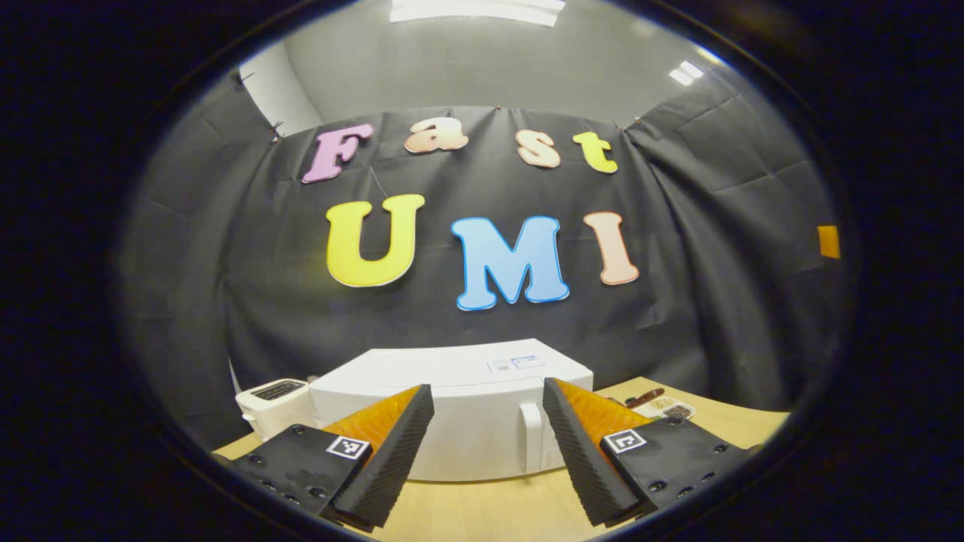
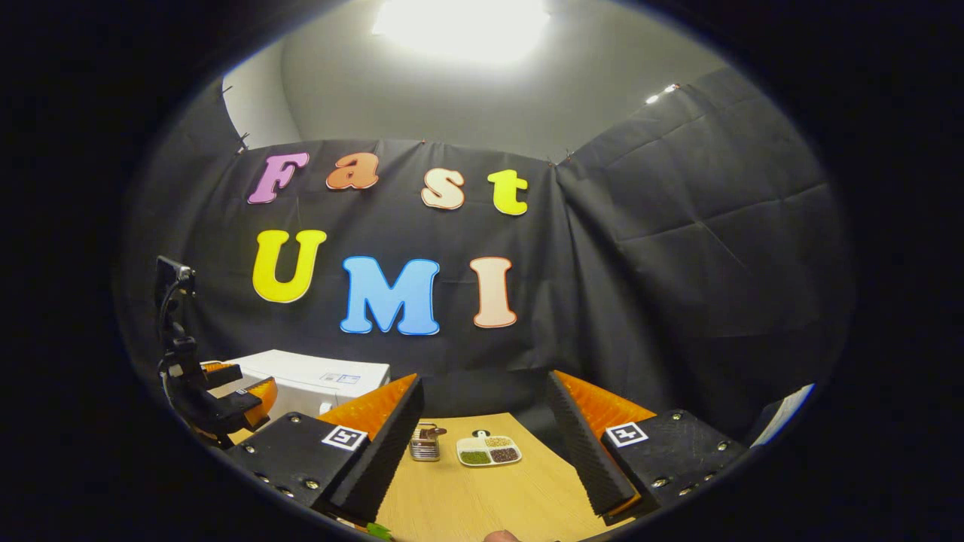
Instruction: Open the microwave oven with the left hand, put the food in, and close the microwave oven.
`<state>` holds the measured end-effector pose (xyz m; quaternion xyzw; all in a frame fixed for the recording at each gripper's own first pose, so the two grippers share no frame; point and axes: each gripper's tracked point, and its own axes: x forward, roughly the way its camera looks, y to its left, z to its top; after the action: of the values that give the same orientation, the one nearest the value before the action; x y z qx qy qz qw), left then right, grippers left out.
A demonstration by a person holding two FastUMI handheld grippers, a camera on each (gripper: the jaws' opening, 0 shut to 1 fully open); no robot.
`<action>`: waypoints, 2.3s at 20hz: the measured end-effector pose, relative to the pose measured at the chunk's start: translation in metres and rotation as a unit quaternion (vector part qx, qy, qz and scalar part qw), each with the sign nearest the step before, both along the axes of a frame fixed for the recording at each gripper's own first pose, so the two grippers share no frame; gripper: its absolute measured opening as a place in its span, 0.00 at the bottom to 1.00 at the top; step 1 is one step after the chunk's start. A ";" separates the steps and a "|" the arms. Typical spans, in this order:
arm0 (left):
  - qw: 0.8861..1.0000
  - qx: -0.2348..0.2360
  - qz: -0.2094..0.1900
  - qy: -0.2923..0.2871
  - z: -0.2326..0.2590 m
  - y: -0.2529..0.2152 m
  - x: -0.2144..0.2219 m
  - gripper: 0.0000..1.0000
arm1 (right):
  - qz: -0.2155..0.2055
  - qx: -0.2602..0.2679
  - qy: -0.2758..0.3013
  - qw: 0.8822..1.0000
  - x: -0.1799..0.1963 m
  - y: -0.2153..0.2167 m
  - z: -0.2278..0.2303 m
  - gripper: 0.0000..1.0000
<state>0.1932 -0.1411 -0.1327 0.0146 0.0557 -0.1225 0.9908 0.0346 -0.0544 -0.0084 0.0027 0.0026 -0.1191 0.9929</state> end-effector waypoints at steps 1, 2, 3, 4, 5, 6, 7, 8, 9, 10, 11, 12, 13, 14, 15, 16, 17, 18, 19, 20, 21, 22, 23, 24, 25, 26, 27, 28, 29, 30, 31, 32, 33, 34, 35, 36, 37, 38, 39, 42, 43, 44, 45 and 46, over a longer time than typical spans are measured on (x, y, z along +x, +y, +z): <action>1.000 0.000 -0.008 0.005 -0.010 -0.005 0.007 0.93 | -0.009 -0.003 0.003 1.000 0.001 0.000 -0.001 0.99; 1.000 -0.001 -0.016 0.011 -0.020 -0.010 0.013 1.00 | -0.016 -0.005 0.008 1.000 0.000 0.000 -0.005 0.99; 1.000 -0.002 -0.024 0.019 -0.030 -0.016 0.021 1.00 | -0.023 -0.007 0.012 1.000 0.000 0.001 -0.008 0.99; 0.999 -0.001 -0.031 0.027 -0.039 -0.022 0.028 1.00 | -0.030 -0.009 0.016 0.999 0.001 0.001 -0.009 0.99; 0.999 0.000 -0.040 0.033 -0.049 -0.028 0.033 0.97 | -0.038 -0.010 0.020 0.999 0.000 0.002 -0.011 0.99; 0.998 0.001 -0.048 0.036 -0.057 -0.035 0.037 0.97 | -0.045 -0.012 0.027 0.999 0.000 0.001 -0.016 0.99; 0.998 0.005 -0.056 0.041 -0.065 -0.041 0.042 0.97 | -0.052 -0.013 0.034 0.998 0.000 0.001 -0.020 0.99; 0.997 0.009 -0.061 0.047 -0.074 -0.045 0.047 0.97 | -0.059 -0.013 0.040 0.997 -0.001 0.001 -0.023 0.99; 0.996 0.012 -0.065 0.054 -0.083 -0.049 0.052 1.00 | -0.065 -0.013 0.045 0.997 -0.002 0.001 -0.025 0.99; 0.996 0.014 -0.068 0.062 -0.092 -0.053 0.057 1.00 | -0.072 -0.014 0.048 0.996 -0.003 0.001 -0.027 0.96; 0.995 0.014 -0.069 0.069 -0.101 -0.056 0.060 1.00 | -0.080 -0.015 0.051 0.995 -0.004 0.000 -0.027 0.99; 0.995 0.015 -0.069 0.076 -0.108 -0.058 0.065 1.00 | -0.086 -0.015 0.054 0.995 -0.006 0.000 -0.030 0.99; 0.994 0.015 -0.068 0.083 -0.116 -0.059 0.065 1.00 | -0.091 -0.016 0.058 0.994 -0.007 0.000 -0.031 0.99; 0.993 0.015 -0.072 0.090 -0.124 -0.064 0.067 1.00 | -0.097 -0.018 0.062 0.993 -0.008 0.000 -0.033 0.99; 0.992 0.016 -0.077 0.097 -0.132 -0.069 0.070 0.97 | -0.102 -0.020 0.065 0.992 -0.011 0.001 -0.034 0.99; 0.992 0.018 -0.080 0.100 -0.136 -0.072 0.075 0.94 | -0.107 -0.022 0.068 0.992 -0.014 0.001 -0.036 0.99; 0.991 0.021 -0.081 0.103 -0.143 -0.074 0.078 0.94 | -0.111 -0.022 0.072 0.991 -0.016 0.001 -0.038 0.99; 0.991 0.022 -0.082 0.105 -0.147 -0.077 0.081 0.93 | -0.113 -0.020 0.077 0.990 -0.018 0.002 -0.041 0.99; 0.990 0.020 -0.085 0.108 -0.150 -0.080 0.084 0.87 | -0.115 -0.019 0.082 0.990 -0.020 0.004 -0.044 0.99; 0.990 0.017 -0.087 0.110 -0.152 -0.084 0.084 0.81 | -0.118 -0.019 0.086 0.989 -0.022 0.004 -0.047 0.99; 0.989 0.017 -0.093 0.114 -0.155 -0.090 0.085 0.74 | -0.121 -0.020 0.089 0.988 -0.025 0.004 -0.047 0.99; 0.989 0.023 -0.094 0.115 -0.157 -0.093 0.084 0.75 | -0.123 -0.021 0.090 0.988 -0.029 0.004 -0.048 0.99; 0.988 0.027 -0.096 0.114 -0.158 -0.096 0.086 0.67 | -0.124 -0.022 0.094 0.988 -0.032 0.005 -0.049 0.99; 0.990 0.030 -0.089 0.109 -0.156 -0.095 0.089 0.65 | -0.125 -0.026 0.096 0.987 -0.034 0.004 -0.052 0.99; 0.990 0.030 -0.086 0.107 -0.157 -0.097 0.091 0.51 | -0.126 -0.028 0.099 0.987 -0.037 0.003 -0.052 0.99; 0.991 0.035 -0.075 0.107 -0.158 -0.093 0.095 0.53 | -0.126 -0.029 0.102 0.986 -0.039 0.001 -0.053 0.99; 0.991 0.035 -0.071 0.110 -0.158 -0.090 0.091 0.43 | -0.126 -0.028 0.103 0.986 -0.040 0.000 -0.053 0.99; 0.991 0.030 -0.071 0.109 -0.159 -0.091 0.094 0.39 | -0.126 -0.028 0.102 0.986 -0.042 -0.001 -0.052 0.99; 0.991 0.024 -0.070 0.114 -0.158 -0.090 0.092 0.34 | -0.126 -0.029 0.100 0.987 -0.042 -0.003 -0.050 0.99; 0.991 0.017 -0.065 0.114 -0.157 -0.091 0.092 0.33 | -0.124 -0.026 0.099 0.987 -0.041 -0.004 -0.050 0.99; 0.991 0.023 -0.061 0.115 -0.159 -0.091 0.092 0.27 | -0.120 -0.023 0.099 0.988 -0.040 -0.004 -0.051 0.99; 0.991 0.036 -0.059 0.116 -0.158 -0.091 0.092 0.24 | -0.116 -0.020 0.099 0.988 -0.037 -0.003 -0.051 0.99; 0.991 0.040 -0.058 0.117 -0.158 -0.091 0.091 0.20 | -0.108 -0.017 0.098 0.989 -0.035 -0.001 -0.050 0.99; 0.990 0.036 -0.058 0.120 -0.157 -0.089 0.089 0.20 | -0.100 -0.018 0.094 0.990 -0.032 0.002 -0.047 0.99; 0.990 0.034 -0.061 0.124 -0.157 -0.091 0.090 0.14 | -0.091 -0.021 0.091 0.991 -0.029 0.004 -0.045 0.99; 0.989 0.035 -0.062 0.128 -0.157 -0.091 0.090 0.15 | -0.083 -0.026 0.089 0.992 -0.026 0.005 -0.046 0.99; 0.989 0.036 -0.061 0.133 -0.158 -0.090 0.089 0.15 | -0.074 -0.028 0.087 0.993 -0.022 0.006 -0.045 0.99; 0.987 0.035 -0.057 0.147 -0.160 -0.088 0.081 0.14 | -0.066 -0.027 0.088 0.994 -0.019 0.007 -0.045 0.99; 0.986 0.030 -0.051 0.157 -0.162 -0.084 0.065 0.15 | -0.057 -0.022 0.086 0.994 -0.015 0.009 -0.045 0.99; 0.991 0.053 -0.060 0.109 -0.145 -0.071 0.038 0.14 | -0.025 -0.015 0.079 0.996 -0.007 0.018 -0.044 0.99; 0.991 0.048 -0.059 0.114 -0.147 -0.067 0.030 0.14 | -0.012 -0.018 0.081 0.996 -0.005 0.022 -0.045 0.99; 0.990 0.041 -0.058 0.120 -0.146 -0.064 0.024 0.14 | -0.002 -0.020 0.081 0.997 -0.004 0.023 -0.046 0.99; 0.990 0.041 -0.054 0.123 -0.146 -0.060 0.017 0.14 | 0.008 -0.018 0.075 0.997 -0.005 0.026 -0.042 0.99; 0.990 0.044 -0.048 0.123 -0.143 -0.055 0.010 0.14 | 0.018 -0.015 0.068 0.997 -0.007 0.028 -0.039 0.99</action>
<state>0.2035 -0.1964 -0.2760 0.0459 0.1813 -0.1680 0.9679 0.0274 -0.0261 -0.0475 -0.0199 0.0686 -0.1007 0.9923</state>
